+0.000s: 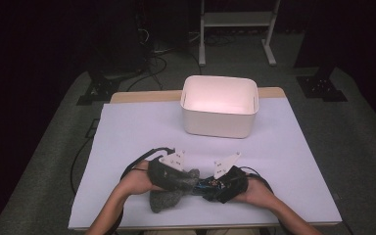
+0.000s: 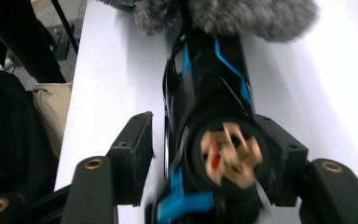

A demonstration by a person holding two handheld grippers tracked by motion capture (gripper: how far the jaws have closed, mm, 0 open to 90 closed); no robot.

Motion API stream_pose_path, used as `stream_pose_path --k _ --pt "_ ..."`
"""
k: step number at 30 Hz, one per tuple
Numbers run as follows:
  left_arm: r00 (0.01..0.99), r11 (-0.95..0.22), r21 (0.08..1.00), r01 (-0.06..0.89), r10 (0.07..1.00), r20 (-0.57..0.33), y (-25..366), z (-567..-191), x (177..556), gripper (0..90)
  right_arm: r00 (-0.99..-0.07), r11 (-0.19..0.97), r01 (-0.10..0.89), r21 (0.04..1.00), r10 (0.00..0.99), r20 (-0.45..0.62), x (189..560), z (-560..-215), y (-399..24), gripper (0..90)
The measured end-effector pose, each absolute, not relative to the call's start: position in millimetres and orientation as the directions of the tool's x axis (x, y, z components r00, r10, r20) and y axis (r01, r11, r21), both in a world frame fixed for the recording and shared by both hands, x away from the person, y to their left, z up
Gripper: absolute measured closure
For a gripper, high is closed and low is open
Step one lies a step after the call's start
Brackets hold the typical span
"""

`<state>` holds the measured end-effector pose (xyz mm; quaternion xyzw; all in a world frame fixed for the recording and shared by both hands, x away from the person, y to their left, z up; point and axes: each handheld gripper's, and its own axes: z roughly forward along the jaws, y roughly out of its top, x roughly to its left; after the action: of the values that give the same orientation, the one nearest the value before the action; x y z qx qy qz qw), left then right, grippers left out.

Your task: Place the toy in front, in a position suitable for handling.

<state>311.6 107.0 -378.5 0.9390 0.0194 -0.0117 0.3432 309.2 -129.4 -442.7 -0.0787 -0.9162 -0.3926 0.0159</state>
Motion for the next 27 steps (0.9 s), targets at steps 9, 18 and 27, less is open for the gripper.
stream_pose_path --k 9,18,27 --pt "0.999 -0.780 0.624 0.048 0.042 -0.025 97 -376 311 56.1 -0.977 0.634 0.203 0.746 0.184 0.109 301 -441 -153 42.1" --pt "0.996 -0.783 0.618 0.063 0.090 0.013 97 -376 312 74.1 -0.977 0.628 0.188 0.755 0.198 0.078 300 -440 -150 55.4" --pt "0.999 -0.779 0.627 0.012 0.030 0.019 76 -365 312 78.6 -0.978 0.617 0.184 0.765 0.193 0.080 299 -441 -150 56.0"
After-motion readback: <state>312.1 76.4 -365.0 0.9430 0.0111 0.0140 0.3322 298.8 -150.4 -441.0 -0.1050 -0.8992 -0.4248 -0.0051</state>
